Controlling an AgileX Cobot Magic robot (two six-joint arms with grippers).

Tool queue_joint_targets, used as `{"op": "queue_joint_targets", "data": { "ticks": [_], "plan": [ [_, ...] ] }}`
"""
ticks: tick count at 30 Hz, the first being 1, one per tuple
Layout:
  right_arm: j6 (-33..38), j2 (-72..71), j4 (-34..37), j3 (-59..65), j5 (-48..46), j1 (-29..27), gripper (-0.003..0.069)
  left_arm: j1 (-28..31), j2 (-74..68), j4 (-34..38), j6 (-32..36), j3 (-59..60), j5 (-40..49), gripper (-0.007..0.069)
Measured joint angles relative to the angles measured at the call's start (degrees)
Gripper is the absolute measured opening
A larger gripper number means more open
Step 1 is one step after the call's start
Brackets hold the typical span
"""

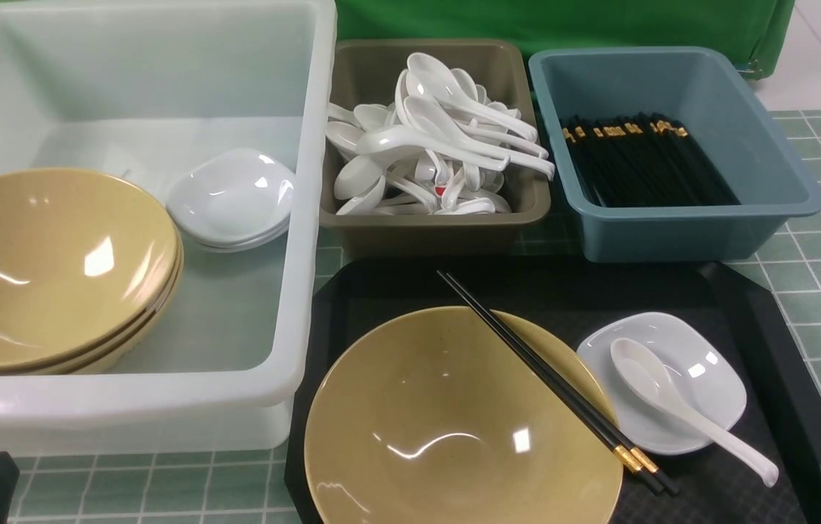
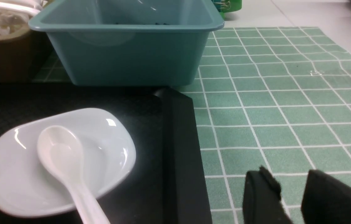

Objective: On blue table put chopsticks spoon bowls plates into blue grey white boxes.
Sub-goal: 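Move the grippers toward the tableware on the black tray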

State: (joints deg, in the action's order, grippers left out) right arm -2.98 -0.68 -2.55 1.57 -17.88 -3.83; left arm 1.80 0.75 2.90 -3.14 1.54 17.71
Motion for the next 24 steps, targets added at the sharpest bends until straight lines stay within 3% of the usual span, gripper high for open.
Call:
{"op": "queue_joint_targets", "data": {
  "ticks": [5, 9, 13, 14, 16, 19, 24],
  "plan": [
    [-0.07, 0.0, 0.0, 0.0, 0.0, 0.0, 0.0244, 0.0, 0.0, 1.87, -2.0, 0.0, -0.07, -0.0013],
    [-6.18, 0.0, 3.51, 0.0, 0.22, 0.0, 0.0244, 0.0, 0.0, 9.98, -6.69, 0.0, -1.1, -0.0013],
    [-26.02, 0.0, 17.27, 0.0, 0.27, 0.0, 0.0244, 0.0, 0.0, 29.45, -17.89, 0.0, -3.16, -0.0013],
    [-34.0, 0.0, 22.84, 0.0, 0.42, 0.0, 0.0244, 0.0, 0.0, 35.74, -21.81, 0.0, -3.44, -0.0013],
    [-40.96, 0.0, 26.42, 0.0, 0.42, 0.0, 0.0244, 0.0, 0.0, 43.39, -24.96, 0.0, -3.66, -0.0013],
    [-40.49, 0.0, 25.74, 0.0, 0.42, 0.0, 0.0244, 0.0, 0.0, 46.56, -26.32, 0.0, -3.66, -0.0013],
    [-33.8, 0.0, 22.71, 0.0, 0.32, 0.0, 0.0244, -0.42, 0.0, 47.29, -25.03, 0.0, -3.66, -0.0013]
  ]
}}
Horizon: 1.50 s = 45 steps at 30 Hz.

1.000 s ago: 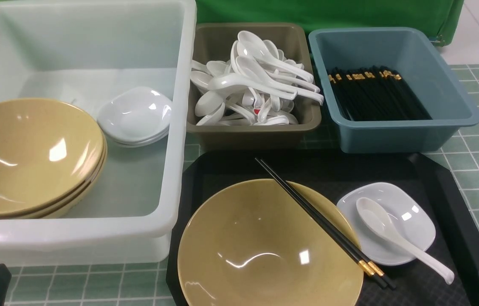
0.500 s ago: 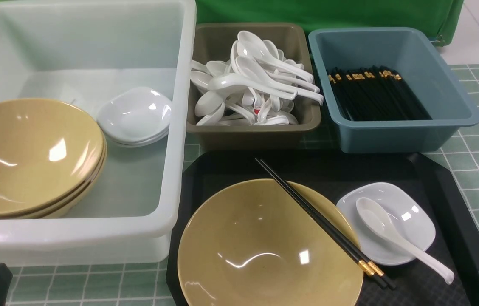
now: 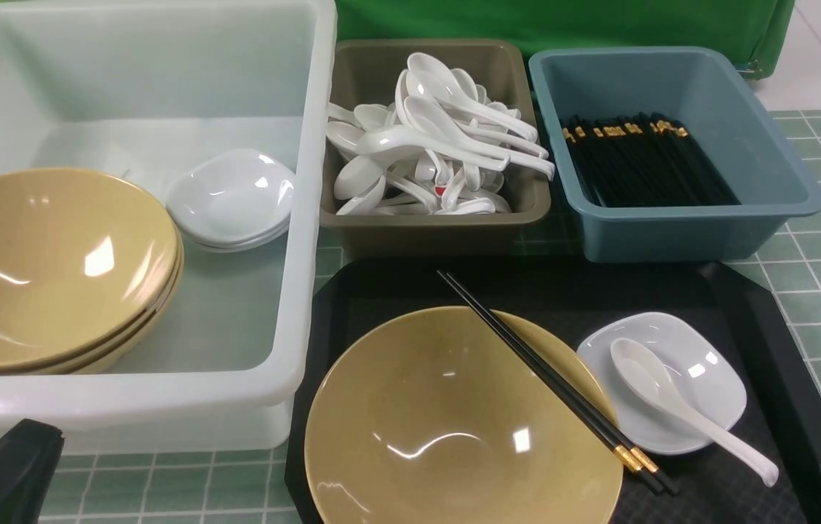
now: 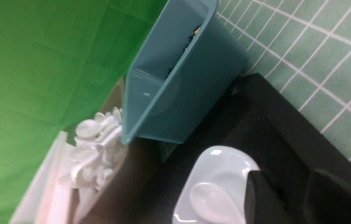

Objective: On blue table put chopsticks spoon bowls plates into blue grey white boxes.
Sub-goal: 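Move the grippers toward the tableware on the black tray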

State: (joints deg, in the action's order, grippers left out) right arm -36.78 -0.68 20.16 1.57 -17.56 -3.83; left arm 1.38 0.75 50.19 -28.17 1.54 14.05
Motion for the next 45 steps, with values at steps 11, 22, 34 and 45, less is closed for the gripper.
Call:
{"op": "queue_joint_targets", "data": {
  "ticks": [11, 22, 34, 45],
  "plan": [
    [34.3, 8.5, 0.43, -20.07, -12.97, 0.2, 0.0084, -1.78, -7.85, -14.23, 25.88, -24.2, 14.81, -0.0013],
    [54.74, 39.83, -0.06, -44.58, -34.11, 4.08, 0.0036, -1.93, -34.83, -42.91, 29.78, -48.2, 48.02, -0.0013],
    [57.41, 72.32, -12.69, -68.46, -49.43, 30.93, 0.004, -25.25, -51.64, -48.21, 35.23, -57.35, 49.07, -0.0013],
    [51.4, 97.36, -15.52, -81.41, -45.72, 39.93, 0.0422, -33.89, -64.0, -45.77, 35.28, -61.7, 41.42, -0.0013]
  ]
}}
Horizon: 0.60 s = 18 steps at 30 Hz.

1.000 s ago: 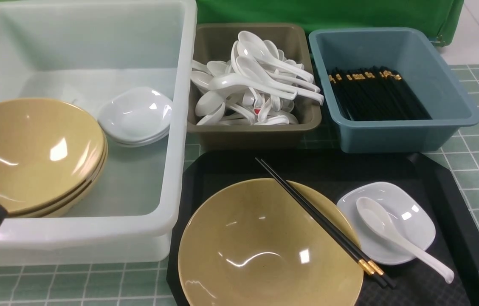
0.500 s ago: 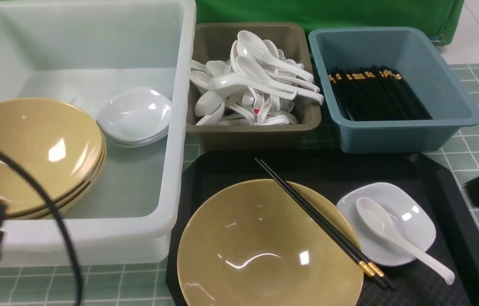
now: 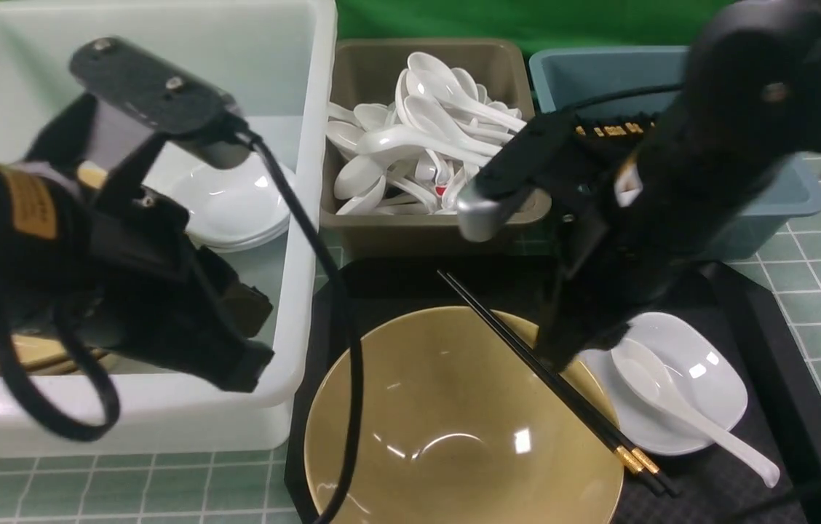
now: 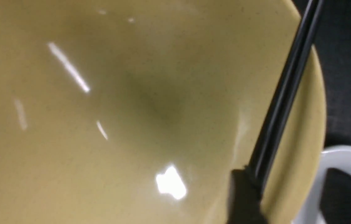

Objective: On blue table put chopsticks spoon bowls plates into blue grey white boxes.
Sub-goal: 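Move the grippers toward the tableware on the black tray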

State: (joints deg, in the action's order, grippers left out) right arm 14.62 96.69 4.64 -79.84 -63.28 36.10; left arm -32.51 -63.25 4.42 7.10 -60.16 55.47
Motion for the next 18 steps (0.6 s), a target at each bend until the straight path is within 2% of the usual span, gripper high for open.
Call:
{"op": "queue_joint_targets", "data": {
  "ticks": [5, 9, 11, 15, 18],
  "plan": [
    [-0.7, 3.14, 0.0, -0.02, 0.67, 0.0, 0.0564, 0.0, -0.18, 0.0, 0.0, 0.0, -0.59, -0.0013],
    [-0.83, 4.91, 0.05, -0.02, 1.41, 0.0, 0.0587, 0.0, -0.18, 0.0, 0.0, 0.0, -1.91, -0.0013],
    [-0.83, 5.55, 0.19, -0.13, 1.64, 0.0, 0.0578, 0.0, -0.18, 0.0, 0.0, 0.0, -2.57, -0.0013],
    [-0.85, 6.67, 1.05, -0.13, 1.71, 0.0, 0.0503, 0.0, -0.18, 0.0, 0.0, 0.0, -3.81, -0.0013],
    [-0.95, 6.73, 0.97, -0.13, 1.59, 0.0, 0.0402, 0.0, -0.18, 0.0, 0.0, 0.0, -4.33, -0.0013]
  ]
}}
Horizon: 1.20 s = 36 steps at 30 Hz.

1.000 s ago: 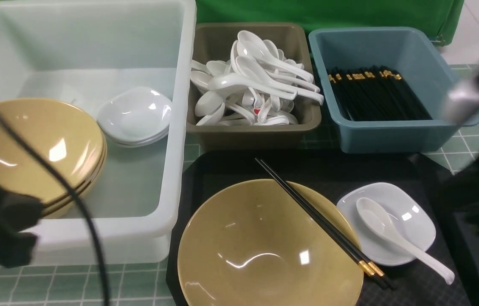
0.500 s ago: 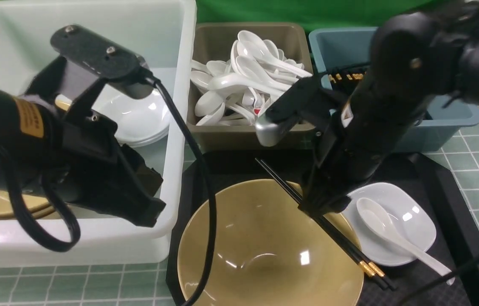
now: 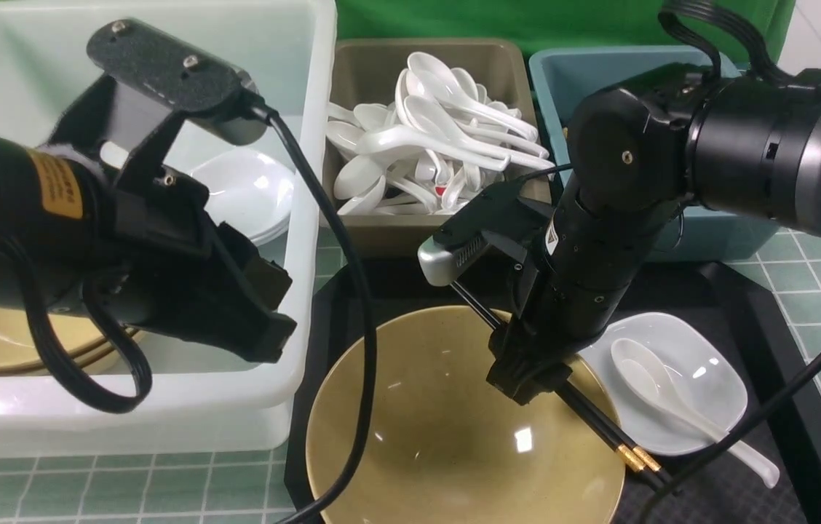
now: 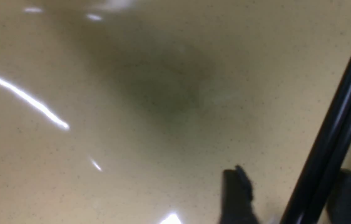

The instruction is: On blue table put chopsticks spoon bowls plates into blue grey white boxes.

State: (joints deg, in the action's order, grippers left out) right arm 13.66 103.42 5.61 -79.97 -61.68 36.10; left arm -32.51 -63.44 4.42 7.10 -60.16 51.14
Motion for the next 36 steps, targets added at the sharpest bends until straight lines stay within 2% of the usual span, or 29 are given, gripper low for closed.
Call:
{"op": "queue_joint_targets", "data": {
  "ticks": [4, 5, 6, 7, 8, 16, 20, 23, 27, 33, 36],
  "plan": [
    [-0.12, 0.0, 0.0, -0.05, -0.31, 0.0, 0.0272, 0.0, 0.0, 0.0, 0.0, 0.0, 0.0, -0.0013],
    [-0.12, 0.0, 0.0, -0.05, -0.31, 0.0, 0.0265, 0.0, 0.0, 0.0, 0.0, 0.0, 0.0, -0.0013],
    [-0.12, 0.0, 0.0, -0.16, -0.31, 0.0, 0.02, 0.0, 0.0, 0.0, 0.0, 0.0, 0.0, -0.0013],
    [-0.06, 0.0, -0.13, -0.45, -0.46, 0.0, 0.0165, 0.0, 0.0, 0.0, 0.0, 0.0, -0.13, -0.0013],
    [-0.16, 0.0, -0.12, -0.74, -0.52, 0.0, 0.0154, 0.0, 0.0, 0.0, 0.0, 0.0, -0.29, -0.0013],
    [-0.36, -1.84, -3.58, -7.74, -1.11, -0.56, 0.0155, 0.0, -2.72, 0.0, -0.96, -0.04, -7.42, -0.0013],
    [-1.55, -2.93, -5.61, -13.8, -0.4, -5.16, 0.0155, 0.0, -8.49, 0.0, -2.23, -0.95, -15.45, -0.0013],
    [-3.41, -2.84, -6.32, -16.68, 3.2, -9.7, 0.0155, 0.0, -13.02, 0.0, -2.44, -4.09, -20.52, -0.0013],
    [-10.32, -0.05, -6.8, -20.27, 14.94, -18.34, 0.0155, 0.0, -20.95, -0.05, -1.18, -13.32, -27.62, -0.0013],
    [-19.66, 6.55, -6.99, -23.03, 26.01, -24.63, 0.0155, 0.0, -29.51, -0.05, 0.87, -23.0, -33.06, -0.0013],
    [-21.58, 10.75, -6.99, -23.95, 29.18, -26.13, 0.0155, 0.0, -32.13, -0.05, 1.08, -24.29, -34.07, -0.0013]
  ]
}}
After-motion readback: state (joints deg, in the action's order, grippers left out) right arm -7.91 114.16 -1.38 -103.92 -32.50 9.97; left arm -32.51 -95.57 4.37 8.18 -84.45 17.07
